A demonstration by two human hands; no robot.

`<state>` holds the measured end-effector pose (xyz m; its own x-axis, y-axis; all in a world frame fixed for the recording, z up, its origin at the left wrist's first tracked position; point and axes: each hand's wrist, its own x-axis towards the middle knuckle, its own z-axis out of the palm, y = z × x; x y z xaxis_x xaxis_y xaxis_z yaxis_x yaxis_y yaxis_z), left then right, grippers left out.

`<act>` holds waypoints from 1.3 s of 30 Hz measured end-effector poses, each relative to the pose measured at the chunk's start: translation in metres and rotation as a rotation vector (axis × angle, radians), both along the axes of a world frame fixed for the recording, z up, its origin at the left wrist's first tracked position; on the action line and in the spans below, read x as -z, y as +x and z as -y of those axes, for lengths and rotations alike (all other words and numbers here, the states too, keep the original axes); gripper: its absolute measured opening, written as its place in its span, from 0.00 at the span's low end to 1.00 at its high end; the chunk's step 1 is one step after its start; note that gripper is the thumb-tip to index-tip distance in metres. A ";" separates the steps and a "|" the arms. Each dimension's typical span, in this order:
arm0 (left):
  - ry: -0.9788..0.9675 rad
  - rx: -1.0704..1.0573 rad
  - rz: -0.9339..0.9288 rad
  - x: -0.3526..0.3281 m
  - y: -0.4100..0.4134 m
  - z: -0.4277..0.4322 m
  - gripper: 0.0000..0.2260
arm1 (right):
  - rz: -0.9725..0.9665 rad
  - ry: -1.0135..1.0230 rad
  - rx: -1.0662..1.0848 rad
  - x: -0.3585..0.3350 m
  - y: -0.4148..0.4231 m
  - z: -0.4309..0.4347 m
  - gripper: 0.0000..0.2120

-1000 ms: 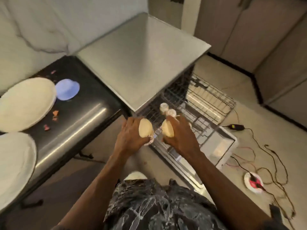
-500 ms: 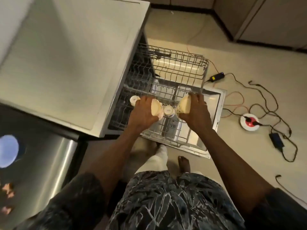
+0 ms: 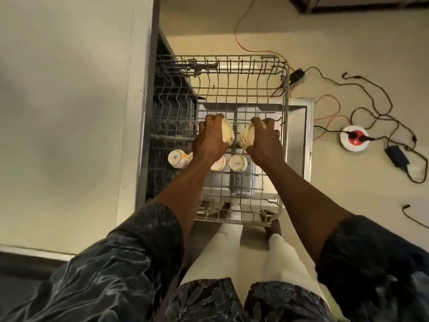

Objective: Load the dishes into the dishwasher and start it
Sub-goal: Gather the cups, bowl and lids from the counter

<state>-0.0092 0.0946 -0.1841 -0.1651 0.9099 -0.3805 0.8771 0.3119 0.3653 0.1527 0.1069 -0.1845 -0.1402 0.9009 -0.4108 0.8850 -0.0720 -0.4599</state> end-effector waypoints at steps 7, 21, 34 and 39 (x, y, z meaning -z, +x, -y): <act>-0.028 0.076 -0.070 0.028 0.003 0.003 0.38 | 0.059 0.002 -0.012 0.023 -0.008 0.004 0.38; -0.228 0.125 -0.046 0.031 -0.007 -0.017 0.46 | 0.174 -0.019 -0.100 0.030 -0.018 -0.008 0.42; 0.008 -0.132 0.066 -0.016 0.027 0.110 0.32 | 0.145 0.049 -0.270 -0.048 -0.002 0.071 0.32; 0.130 -0.143 -0.055 -0.059 0.052 0.181 0.29 | 0.093 0.238 -0.497 -0.083 0.023 0.122 0.21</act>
